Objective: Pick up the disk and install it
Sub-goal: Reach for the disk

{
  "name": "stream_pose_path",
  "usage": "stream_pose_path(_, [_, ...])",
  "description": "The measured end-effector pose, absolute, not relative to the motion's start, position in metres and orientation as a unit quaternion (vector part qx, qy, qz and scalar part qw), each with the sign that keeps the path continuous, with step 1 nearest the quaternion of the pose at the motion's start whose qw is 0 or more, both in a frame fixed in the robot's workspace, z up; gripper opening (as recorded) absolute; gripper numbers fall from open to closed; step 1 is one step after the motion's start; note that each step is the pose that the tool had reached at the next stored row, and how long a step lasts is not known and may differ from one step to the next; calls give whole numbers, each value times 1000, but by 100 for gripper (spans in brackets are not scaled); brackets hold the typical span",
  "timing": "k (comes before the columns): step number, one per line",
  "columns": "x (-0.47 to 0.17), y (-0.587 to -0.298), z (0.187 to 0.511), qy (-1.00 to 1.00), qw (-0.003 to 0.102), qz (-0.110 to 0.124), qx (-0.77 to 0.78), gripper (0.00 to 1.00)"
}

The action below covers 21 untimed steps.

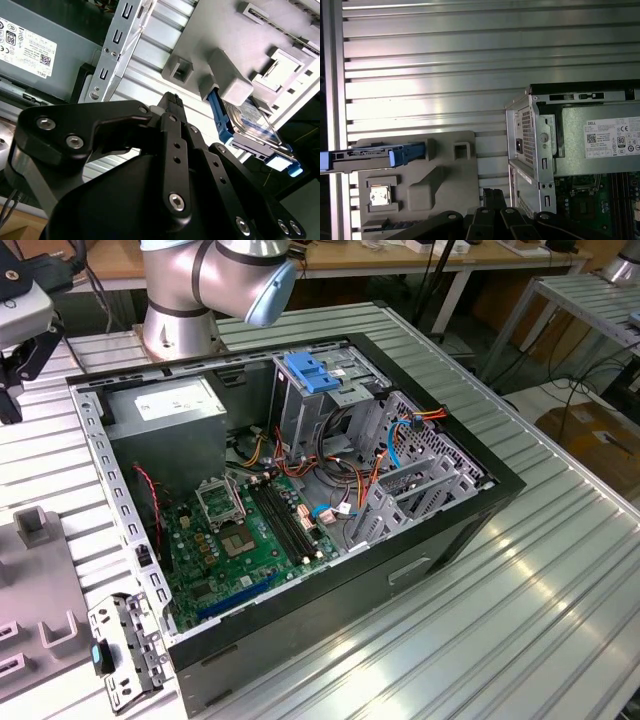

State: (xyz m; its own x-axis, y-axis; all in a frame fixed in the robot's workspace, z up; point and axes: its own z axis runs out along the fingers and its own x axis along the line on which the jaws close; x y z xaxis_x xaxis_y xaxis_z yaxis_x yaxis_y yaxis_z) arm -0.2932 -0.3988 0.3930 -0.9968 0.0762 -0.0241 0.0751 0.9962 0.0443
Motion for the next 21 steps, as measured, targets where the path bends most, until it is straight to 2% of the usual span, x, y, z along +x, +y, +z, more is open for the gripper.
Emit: stream_pose_path(21, [-316,-396,393,999,13,22,38,11])
